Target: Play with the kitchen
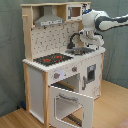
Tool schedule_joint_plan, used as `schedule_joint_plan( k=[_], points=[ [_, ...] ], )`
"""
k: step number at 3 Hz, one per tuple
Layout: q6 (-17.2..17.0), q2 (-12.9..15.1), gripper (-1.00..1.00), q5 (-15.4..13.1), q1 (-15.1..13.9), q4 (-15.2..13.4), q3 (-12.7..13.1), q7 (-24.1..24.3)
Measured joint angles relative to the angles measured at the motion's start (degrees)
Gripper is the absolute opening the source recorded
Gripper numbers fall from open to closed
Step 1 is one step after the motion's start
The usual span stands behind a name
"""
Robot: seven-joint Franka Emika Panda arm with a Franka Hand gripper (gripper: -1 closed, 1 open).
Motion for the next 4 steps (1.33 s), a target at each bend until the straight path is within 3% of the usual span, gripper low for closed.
schedule_joint_plan(
  k=[3, 4],
  points=[
    [-7.56, 2.10, 1.00, -2.20, 0.37, 0.30, 13.89, 7.44],
    [-10.61, 2.91, 1.00, -3.86, 3.51, 0.30, 17.11, 11.11]
  ],
)
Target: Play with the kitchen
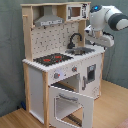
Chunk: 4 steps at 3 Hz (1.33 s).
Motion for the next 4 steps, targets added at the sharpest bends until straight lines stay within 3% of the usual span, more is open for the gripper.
schedule_joint_plan(
  k=[4],
  points=[
    [-7.72, 0.33, 1.00, -4.18, 21.85, -0.32, -3.64, 12.17]
  ],
)
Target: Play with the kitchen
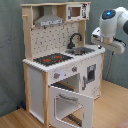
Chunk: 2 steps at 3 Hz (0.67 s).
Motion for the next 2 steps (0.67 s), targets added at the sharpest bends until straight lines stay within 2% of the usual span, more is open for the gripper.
schedule_joint_plan(
  k=[1, 2],
  points=[
    [-0.60, -1.05, 1.00, -0.75, 4.86, -0.02, -0.26, 3.06],
    [-0.60, -3.70, 1.00, -3.03, 9.03, 0.15, -0.30, 5.02]
  ],
)
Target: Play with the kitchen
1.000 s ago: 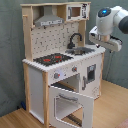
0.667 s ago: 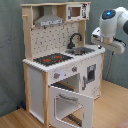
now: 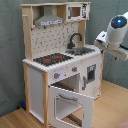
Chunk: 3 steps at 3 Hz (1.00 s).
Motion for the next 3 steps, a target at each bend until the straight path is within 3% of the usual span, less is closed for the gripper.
schedule_joint_plan(
  k=[1, 2, 3],
  points=[
    [-0.15, -2.22, 1.00, -4.16, 3.47, 0.39, 0.03, 0.65],
    [-1.83, -5.57, 1.00, -6.30, 7.00, 1.15, 0.02, 2.04],
    [-2.14, -11.08, 1.00, -8.49, 7.82, 3.91, -0.20, 1.18]
  ],
)
